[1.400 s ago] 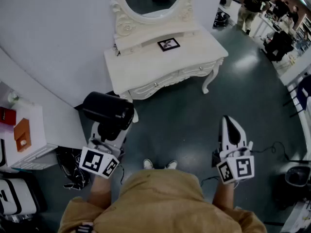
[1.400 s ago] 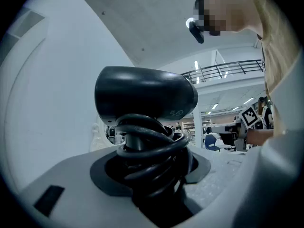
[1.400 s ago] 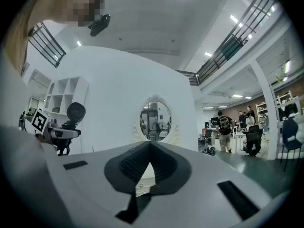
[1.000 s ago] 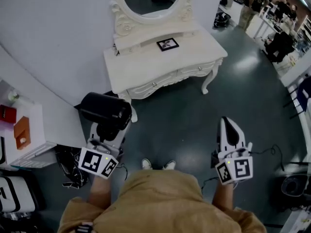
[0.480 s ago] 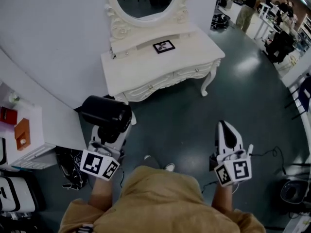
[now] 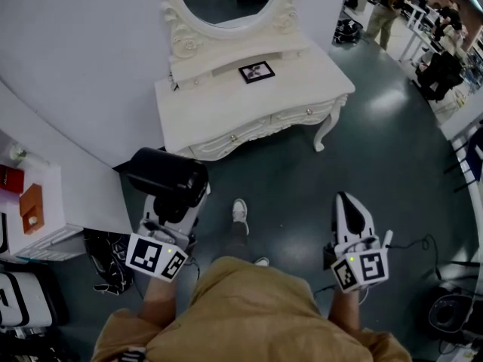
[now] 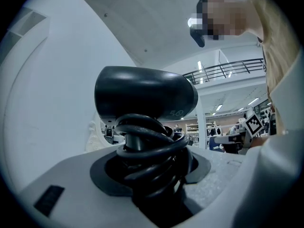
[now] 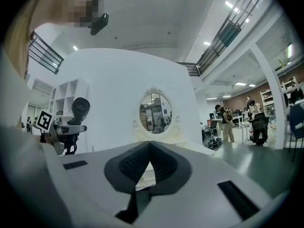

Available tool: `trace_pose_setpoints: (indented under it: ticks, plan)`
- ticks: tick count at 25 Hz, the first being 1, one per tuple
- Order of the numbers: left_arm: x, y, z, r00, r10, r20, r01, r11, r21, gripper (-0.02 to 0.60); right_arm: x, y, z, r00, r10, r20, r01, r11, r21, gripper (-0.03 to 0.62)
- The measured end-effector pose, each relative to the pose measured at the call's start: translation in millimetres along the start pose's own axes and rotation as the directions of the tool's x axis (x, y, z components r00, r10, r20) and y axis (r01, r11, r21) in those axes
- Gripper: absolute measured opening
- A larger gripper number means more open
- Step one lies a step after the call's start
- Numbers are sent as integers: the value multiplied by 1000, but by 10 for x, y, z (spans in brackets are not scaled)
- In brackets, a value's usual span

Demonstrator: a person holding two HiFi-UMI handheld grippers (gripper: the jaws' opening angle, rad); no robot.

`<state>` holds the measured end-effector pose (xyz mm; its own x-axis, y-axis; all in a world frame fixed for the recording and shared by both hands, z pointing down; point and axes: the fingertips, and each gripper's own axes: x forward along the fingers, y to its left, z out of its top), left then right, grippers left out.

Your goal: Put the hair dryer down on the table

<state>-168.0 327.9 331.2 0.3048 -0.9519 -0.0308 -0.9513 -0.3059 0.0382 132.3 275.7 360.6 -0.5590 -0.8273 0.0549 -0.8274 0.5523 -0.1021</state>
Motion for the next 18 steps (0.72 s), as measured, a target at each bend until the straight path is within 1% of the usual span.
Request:
trace_pose_setpoints:
  ticks: [4, 8, 11, 14, 18]
  plan:
    - [384, 243, -9, 1000, -2, -2, 2, 1000, -5, 236, 488, -113, 50, 1000, 13, -4, -13, 1000, -16, 3]
    - [900, 574, -39, 1000, -13, 6, 13, 1000, -9, 236, 1089, -267, 91, 1000, 18, -7, -18, 999, -36, 3]
    - [1375, 881, -53, 1000, -27, 3, 28, 999, -26, 236, 1610, -394, 179, 1000, 9, -17, -10, 999, -38, 3]
    - [1841, 1227, -30, 999, -51, 8, 51, 998, -39, 236, 2164, -466, 298, 999, 2, -33, -4, 998, -61, 3]
    - [2409, 1668, -64, 996, -88, 5, 88, 995, -47, 236, 2827, -538, 427, 999, -25, -41, 22, 997, -78, 3]
